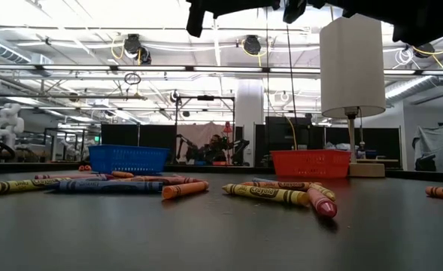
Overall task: Sort crayons
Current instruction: Put the red crayon into the orange bin, then put the orange crayon into the red bin
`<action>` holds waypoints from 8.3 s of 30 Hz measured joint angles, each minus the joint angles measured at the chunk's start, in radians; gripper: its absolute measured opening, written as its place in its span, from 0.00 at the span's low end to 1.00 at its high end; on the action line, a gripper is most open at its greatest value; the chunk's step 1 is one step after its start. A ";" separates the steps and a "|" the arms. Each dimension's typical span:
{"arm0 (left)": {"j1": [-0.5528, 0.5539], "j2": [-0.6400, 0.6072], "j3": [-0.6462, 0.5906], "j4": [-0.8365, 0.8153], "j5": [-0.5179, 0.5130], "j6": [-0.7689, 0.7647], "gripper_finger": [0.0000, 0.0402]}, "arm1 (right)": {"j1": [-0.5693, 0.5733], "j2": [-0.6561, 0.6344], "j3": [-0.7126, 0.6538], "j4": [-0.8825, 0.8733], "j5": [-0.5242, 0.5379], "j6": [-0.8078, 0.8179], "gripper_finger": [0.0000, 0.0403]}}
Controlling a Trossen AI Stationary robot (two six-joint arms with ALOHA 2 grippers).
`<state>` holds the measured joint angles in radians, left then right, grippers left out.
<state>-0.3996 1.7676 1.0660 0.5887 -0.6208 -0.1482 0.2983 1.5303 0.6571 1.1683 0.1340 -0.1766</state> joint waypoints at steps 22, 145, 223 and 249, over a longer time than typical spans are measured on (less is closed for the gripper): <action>-0.017 -0.014 0.000 -0.132 -0.025 -0.011 0.06 | 0.000 0.000 0.000 -0.153 0.000 0.115 0.38; -0.444 -0.171 0.051 -1.417 0.187 -1.154 0.35 | 0.000 -0.008 0.002 -0.690 0.086 0.208 0.50; -0.254 -0.171 0.024 -1.352 -0.162 -0.780 0.35 | 0.064 0.079 0.052 -0.959 0.043 0.290 0.45; -0.254 -0.171 0.024 -1.353 -0.163 -0.780 0.35 | -0.030 0.234 0.053 -0.825 -0.088 0.292 0.24</action>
<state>-0.6537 1.5970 1.0901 -0.7639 -0.7835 -0.9283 0.2681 1.7641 0.7105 0.3429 0.0463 0.1151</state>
